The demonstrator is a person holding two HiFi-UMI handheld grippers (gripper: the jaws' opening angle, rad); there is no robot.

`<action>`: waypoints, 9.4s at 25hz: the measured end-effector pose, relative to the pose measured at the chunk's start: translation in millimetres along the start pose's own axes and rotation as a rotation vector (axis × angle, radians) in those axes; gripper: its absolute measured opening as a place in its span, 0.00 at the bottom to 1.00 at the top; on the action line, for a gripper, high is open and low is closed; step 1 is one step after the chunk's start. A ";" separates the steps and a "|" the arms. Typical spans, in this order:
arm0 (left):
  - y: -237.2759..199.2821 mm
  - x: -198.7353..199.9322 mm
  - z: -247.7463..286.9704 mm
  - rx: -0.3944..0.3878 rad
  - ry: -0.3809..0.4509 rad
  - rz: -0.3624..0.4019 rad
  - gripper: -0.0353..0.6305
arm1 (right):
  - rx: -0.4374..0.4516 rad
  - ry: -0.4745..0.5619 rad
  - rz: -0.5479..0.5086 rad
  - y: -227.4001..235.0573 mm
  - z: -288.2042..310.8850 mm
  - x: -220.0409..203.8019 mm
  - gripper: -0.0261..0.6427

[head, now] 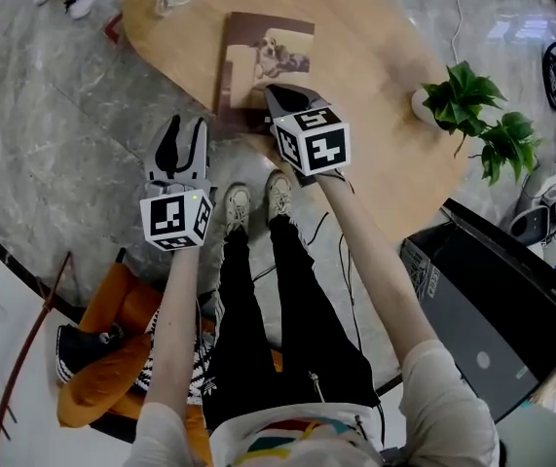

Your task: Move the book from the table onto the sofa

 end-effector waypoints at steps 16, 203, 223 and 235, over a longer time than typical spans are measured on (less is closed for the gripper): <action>-7.5 -43.7 23.6 -0.157 -0.204 -0.213 0.47 | -0.039 -0.063 -0.006 4.0 5.4 -13.7 0.06; 364.6 -473.6 -813.5 -2.342 -2.088 1.202 0.49 | -2.616 0.780 2.415 -736.8 -434.5 -561.3 0.06; 373.7 -352.9 -837.9 -2.732 -1.587 1.174 0.86 | -2.663 0.784 2.274 -772.8 -491.2 -522.5 0.06; 469.3 -125.3 -903.8 -3.047 -0.842 0.483 0.09 | -2.929 0.638 1.938 -801.7 -618.6 -447.2 0.06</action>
Point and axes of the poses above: the fingertips, and each gripper's own axes: z forward along the fingers, y to its right, x out of its top, the point moved 8 cm from there along -z, backward along the fingers, and after that the axes turned 2 degrees about -x, right-handed, at the moved point
